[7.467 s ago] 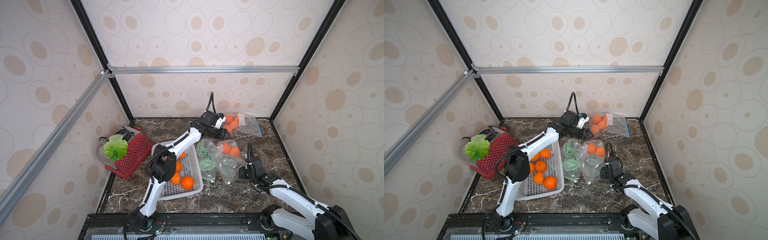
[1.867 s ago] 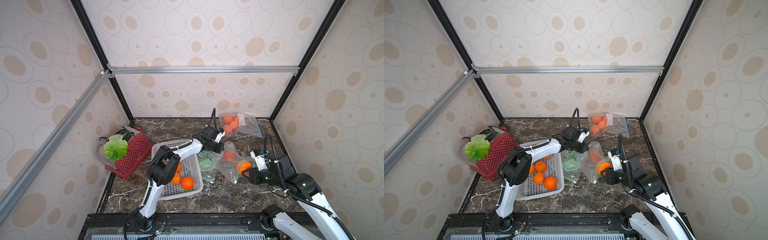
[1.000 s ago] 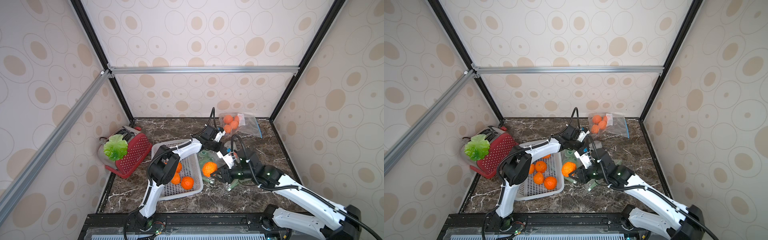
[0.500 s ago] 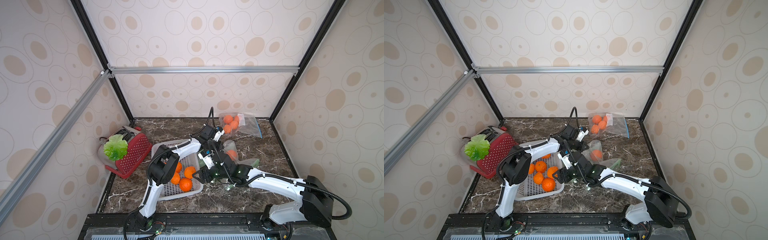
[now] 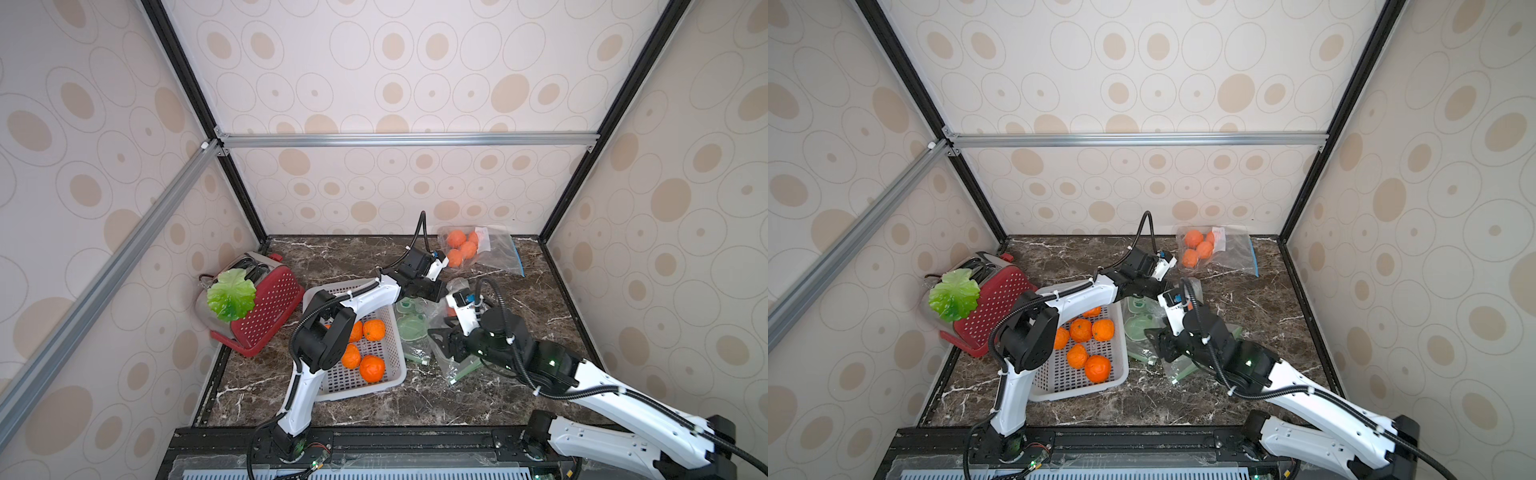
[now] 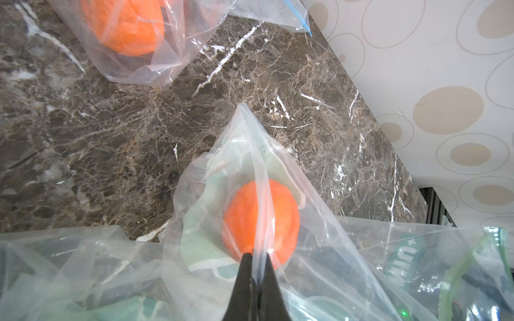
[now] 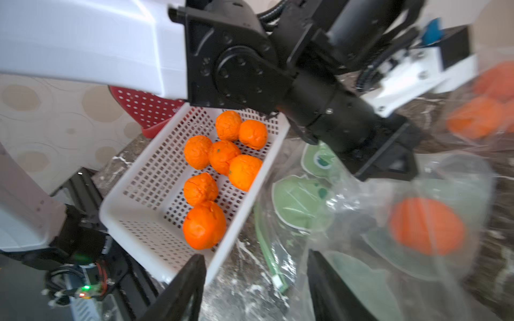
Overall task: Open the zip-top bag and take out the orange
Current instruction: Place the orange in the basket, then adjust the zipper food storage bag at the center of the board.
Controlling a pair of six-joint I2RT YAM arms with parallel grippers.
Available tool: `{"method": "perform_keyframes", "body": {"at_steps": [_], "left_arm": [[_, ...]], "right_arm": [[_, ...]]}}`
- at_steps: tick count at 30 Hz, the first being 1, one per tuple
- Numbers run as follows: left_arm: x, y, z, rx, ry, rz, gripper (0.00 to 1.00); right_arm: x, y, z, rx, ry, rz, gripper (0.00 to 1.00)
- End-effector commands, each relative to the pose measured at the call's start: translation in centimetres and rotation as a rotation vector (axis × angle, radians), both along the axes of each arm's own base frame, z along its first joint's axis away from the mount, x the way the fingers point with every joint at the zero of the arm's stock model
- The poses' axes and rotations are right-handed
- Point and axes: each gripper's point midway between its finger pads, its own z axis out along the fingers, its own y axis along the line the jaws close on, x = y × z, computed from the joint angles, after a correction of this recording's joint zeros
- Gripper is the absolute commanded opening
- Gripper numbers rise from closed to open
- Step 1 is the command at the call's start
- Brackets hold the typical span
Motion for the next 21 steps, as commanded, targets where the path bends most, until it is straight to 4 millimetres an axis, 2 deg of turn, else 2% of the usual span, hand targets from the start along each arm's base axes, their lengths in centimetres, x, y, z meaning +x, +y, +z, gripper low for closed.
{"method": "perform_keyframes", "body": {"at_steps": [1, 4, 7, 8, 12, 18, 21], "left_arm": [[0.4, 0.3, 2.1, -0.033, -0.024, 0.012, 0.00], [0.6, 0.3, 1.8, -0.029, -0.018, 0.013, 0.00], [0.7, 0.2, 1.5, -0.027, -0.012, 0.015, 0.00], [0.8, 0.1, 1.4, -0.026, -0.010, 0.016, 0.00], [0.8, 0.2, 0.9, -0.016, -0.002, 0.016, 0.00], [0.9, 0.2, 1.2, -0.012, -0.007, 0.014, 0.00], [1.0, 0.2, 1.6, -0.015, -0.010, 0.014, 0.00]], "right_arm": [[-1.6, -6.6, -3.8, -0.199, 0.113, -0.177, 0.52], [-3.2, -9.7, -4.6, -0.210, 0.173, -0.258, 0.45], [-4.3, -11.2, -5.5, -0.213, 0.246, -0.317, 0.39], [-4.5, -11.5, -5.9, -0.227, 0.274, -0.334, 0.36], [-4.4, -12.7, -7.1, -0.326, 0.333, -0.422, 0.35], [-3.4, -12.5, -8.6, -0.416, 0.356, -0.476, 0.32], [-3.2, -12.9, -8.9, -0.439, 0.354, -0.503, 0.25]]}}
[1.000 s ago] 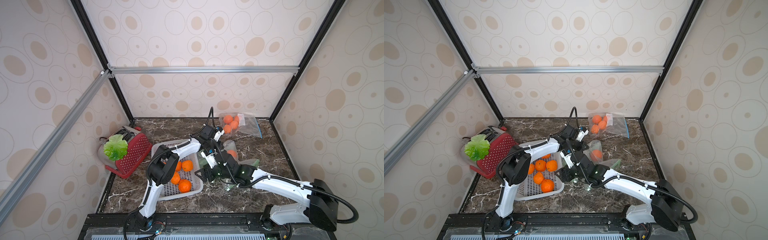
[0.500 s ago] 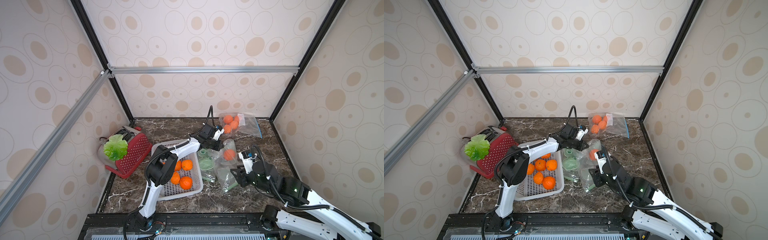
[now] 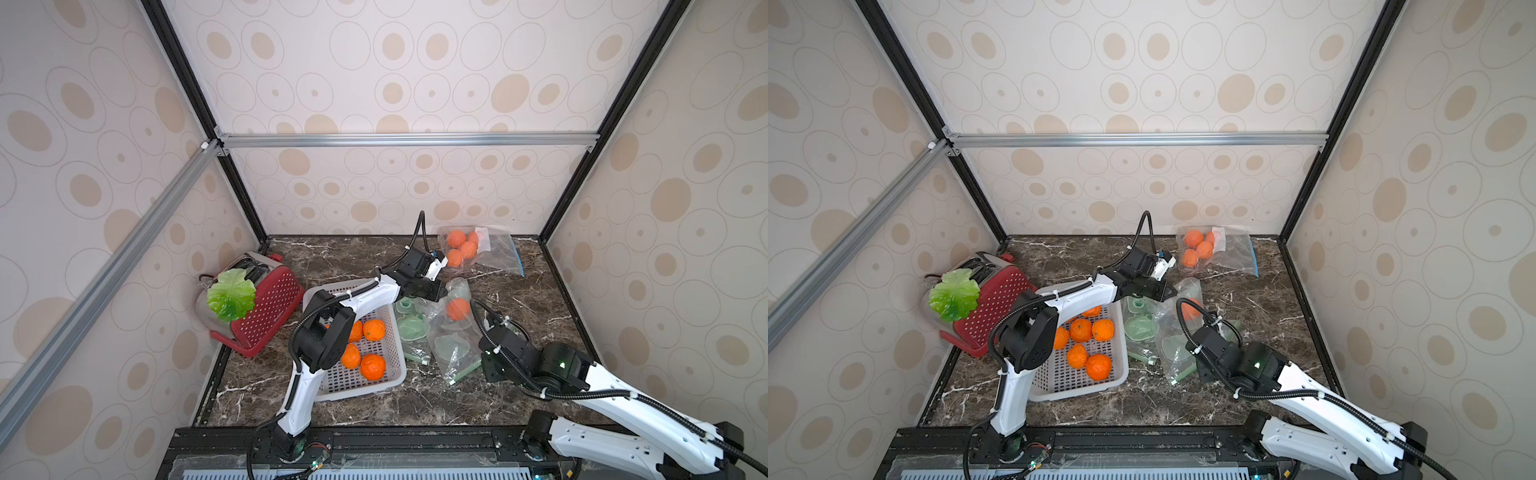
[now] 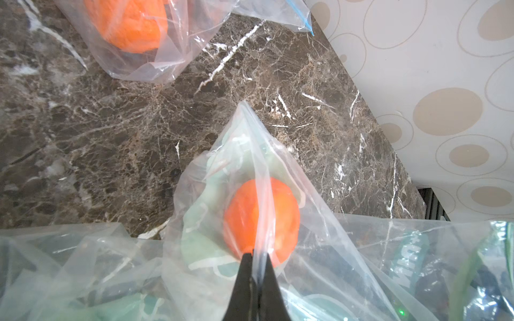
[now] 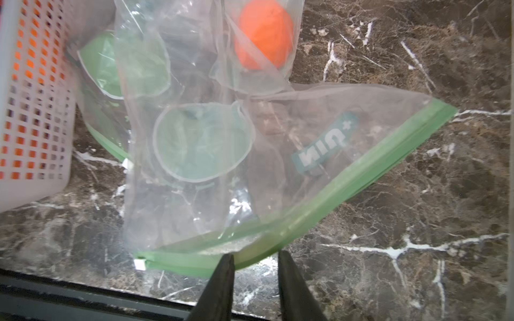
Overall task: Open the zip-top bag and take out the orange
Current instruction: Adjust the zipper food storage bag at the center of the board.
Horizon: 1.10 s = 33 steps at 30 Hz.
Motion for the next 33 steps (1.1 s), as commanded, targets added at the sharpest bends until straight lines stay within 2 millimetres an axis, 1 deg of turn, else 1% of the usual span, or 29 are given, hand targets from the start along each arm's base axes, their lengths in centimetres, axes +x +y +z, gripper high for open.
{"method": "perform_keyframes", "body": {"at_steps": [1, 4, 9, 11, 14, 16, 20, 21, 23, 29, 32, 33], "left_arm": [[0.9, -0.1, 1.7, -0.018, -0.022, 0.008, 0.00], [1.0, 0.0, 1.8, -0.015, -0.026, 0.008, 0.00], [0.8, 0.0, 1.4, -0.010, -0.019, 0.006, 0.00], [0.8, 0.1, 1.3, -0.009, -0.016, 0.008, 0.00], [0.8, 0.1, 1.4, -0.010, -0.016, 0.007, 0.00], [0.8, 0.0, 1.4, -0.011, -0.015, 0.005, 0.00], [0.7, 0.0, 1.5, -0.012, -0.018, 0.003, 0.00], [0.7, 0.1, 1.7, -0.012, -0.020, 0.003, 0.00], [0.7, 0.1, 1.8, -0.014, -0.022, 0.001, 0.00], [0.6, -0.1, 1.8, -0.027, -0.013, -0.002, 0.00], [0.3, -0.4, 1.9, -0.044, 0.000, -0.009, 0.00], [0.3, -0.4, 2.0, -0.052, 0.004, -0.009, 0.00]], "right_arm": [[0.2, -1.3, 0.0, -0.030, -0.021, -0.064, 0.24], [0.0, -1.0, -0.3, -0.017, -0.007, -0.052, 0.22], [-0.9, -1.9, 0.6, 0.020, -0.014, -0.065, 0.23], [-1.3, -2.4, 1.1, 0.037, -0.018, -0.079, 0.24], [-1.8, -3.6, 1.9, 0.025, -0.016, -0.115, 0.24], [-2.2, -4.1, 1.6, 0.002, 0.007, -0.139, 0.24], [-1.9, -3.7, -0.1, -0.046, 0.049, -0.156, 0.24], [-1.6, -3.5, -0.5, -0.055, 0.047, -0.164, 0.24], [-1.0, -2.4, -1.2, -0.041, 0.041, -0.146, 0.24], [2.0, 1.6, -1.7, 0.051, -0.036, -0.087, 0.24], [3.3, 2.3, -2.0, 0.046, -0.066, -0.093, 0.25], [3.8, 2.4, -2.2, 0.054, -0.074, -0.100, 0.28]]}}
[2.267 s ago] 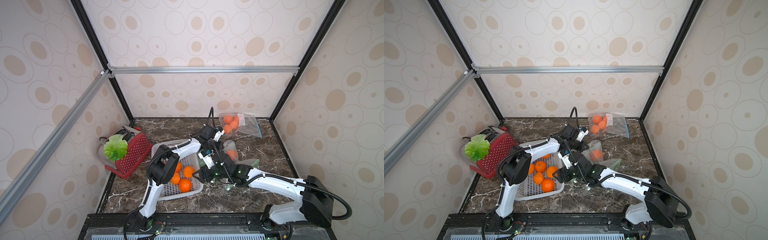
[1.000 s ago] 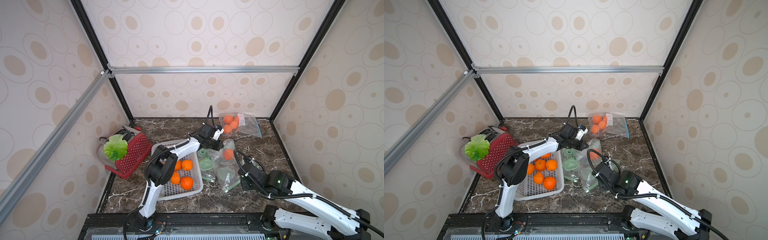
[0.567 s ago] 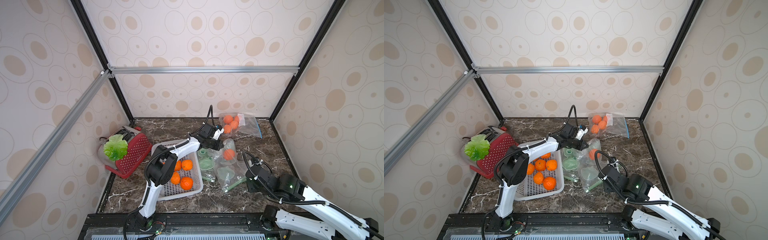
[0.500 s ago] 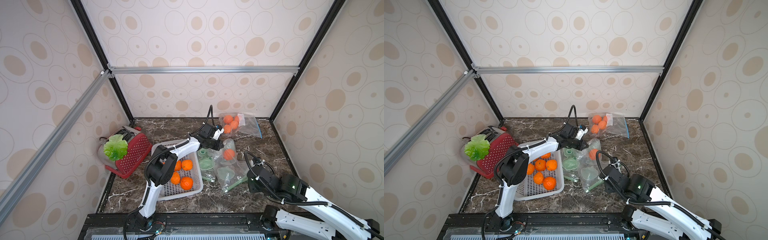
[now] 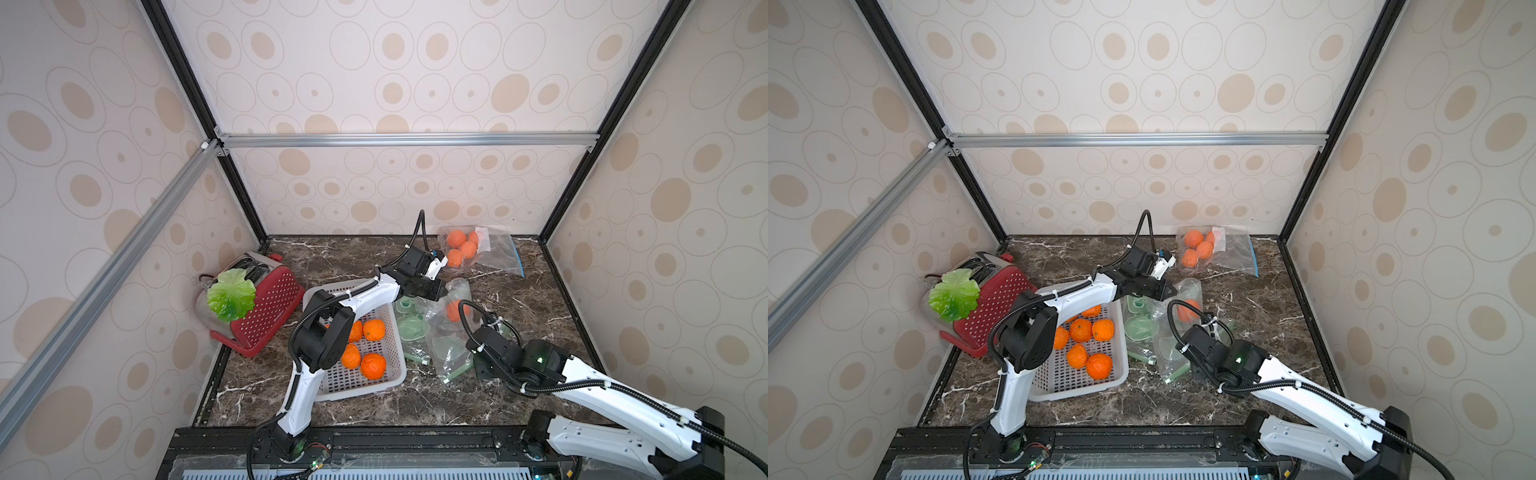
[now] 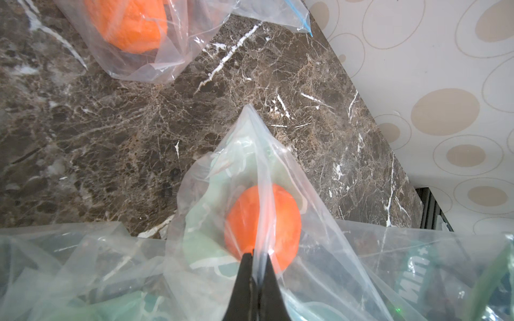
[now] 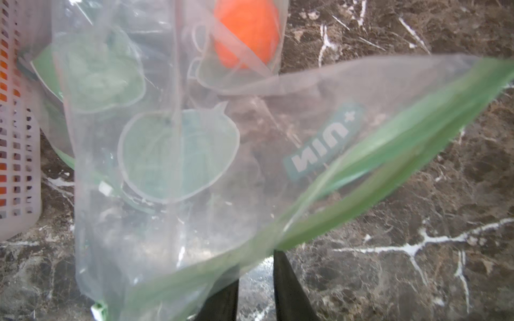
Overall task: Open the zip-top bag and take out the orange
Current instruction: Adjust the zipper food storage bag at the center of the board.
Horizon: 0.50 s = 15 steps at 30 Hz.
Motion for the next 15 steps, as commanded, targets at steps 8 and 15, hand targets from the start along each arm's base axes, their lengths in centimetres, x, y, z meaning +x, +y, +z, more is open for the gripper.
{"method": "perform_keyframes", "body": {"at_steps": [8, 15], "left_arm": [[-0.4, -1.7, 3.6, -0.160, 0.028, -0.035, 0.00], [-3.5, -3.7, 7.7, -0.306, 0.018, -0.156, 0.00]], "right_arm": [[6.5, 2.1, -1.7, 0.213, -0.180, -0.054, 0.45], [8.3, 3.0, -2.3, 0.277, -0.238, -0.025, 0.63]]}}
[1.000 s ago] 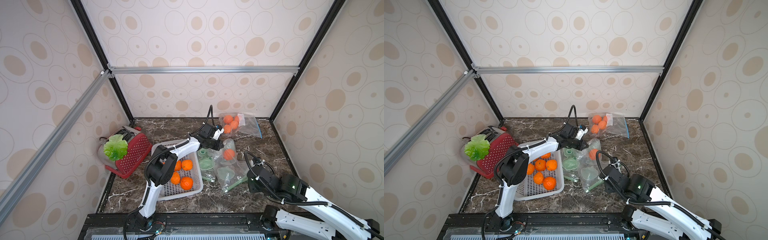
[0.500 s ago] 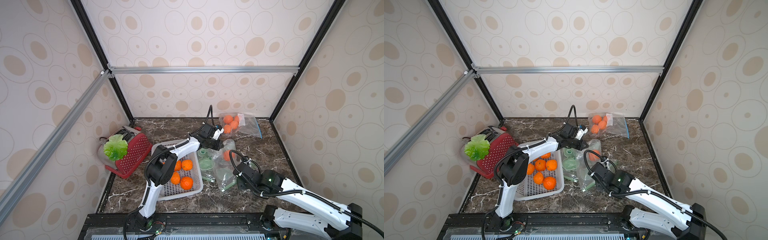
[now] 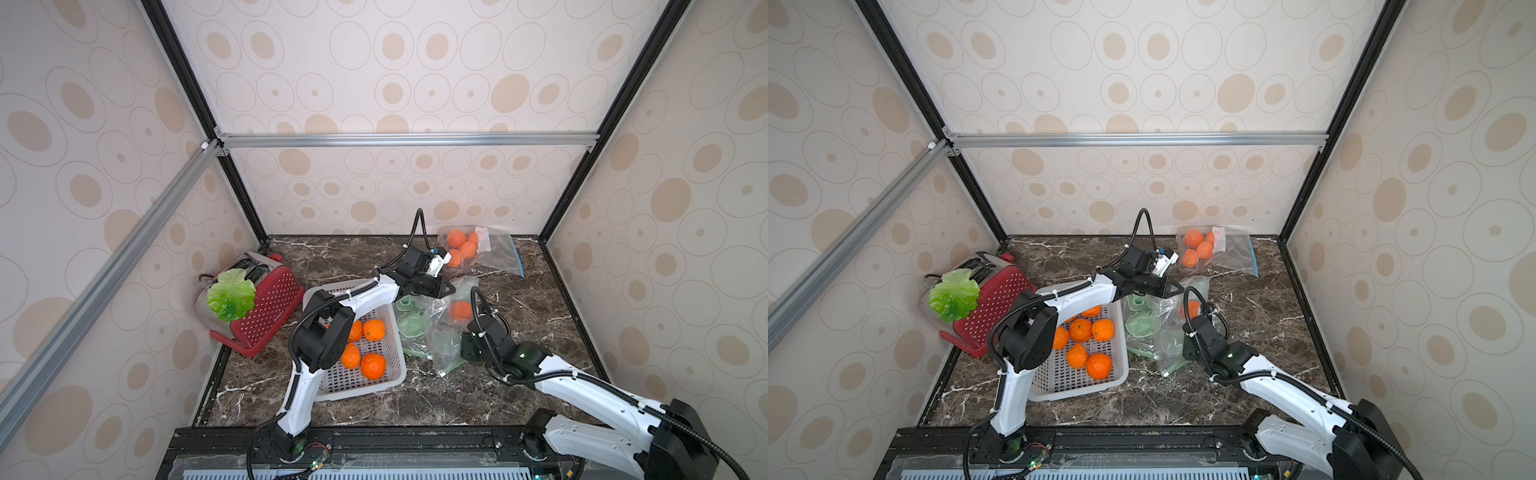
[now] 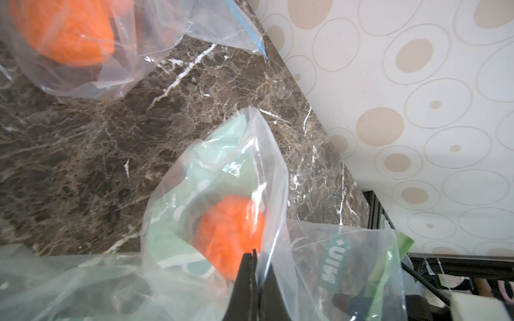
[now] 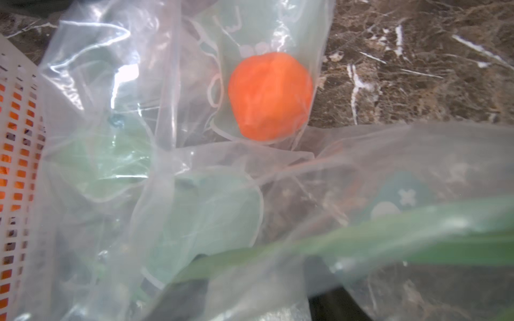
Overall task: Open the zip-top bag and take out the orange
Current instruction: Adjust the zipper food storage bag at the center of the board.
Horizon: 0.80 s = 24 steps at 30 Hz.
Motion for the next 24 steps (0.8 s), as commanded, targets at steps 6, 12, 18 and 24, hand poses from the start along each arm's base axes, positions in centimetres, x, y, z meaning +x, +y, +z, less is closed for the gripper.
{"method": "perform_keyframes", "body": {"at_steps": [6, 12, 18, 24], "left_arm": [[-5.5, -1.7, 8.4, -0.157, -0.204, -0.169, 0.00], [-6.2, -1.2, 9.4, -0.205, -0.257, -0.170, 0.00], [-6.1, -1.5, 8.5, -0.212, -0.232, -0.166, 0.00], [-6.3, -1.2, 8.4, -0.221, -0.262, -0.168, 0.00]], "right_arm": [[1.0, 0.1, -1.0, 0.050, -0.112, 0.010, 0.71], [0.6, -0.7, -3.1, 0.031, -0.110, 0.003, 0.75], [0.6, 0.0, -4.4, 0.044, -0.146, 0.061, 0.80], [0.2, 0.4, -7.0, -0.019, -0.064, 0.117, 0.83]]}}
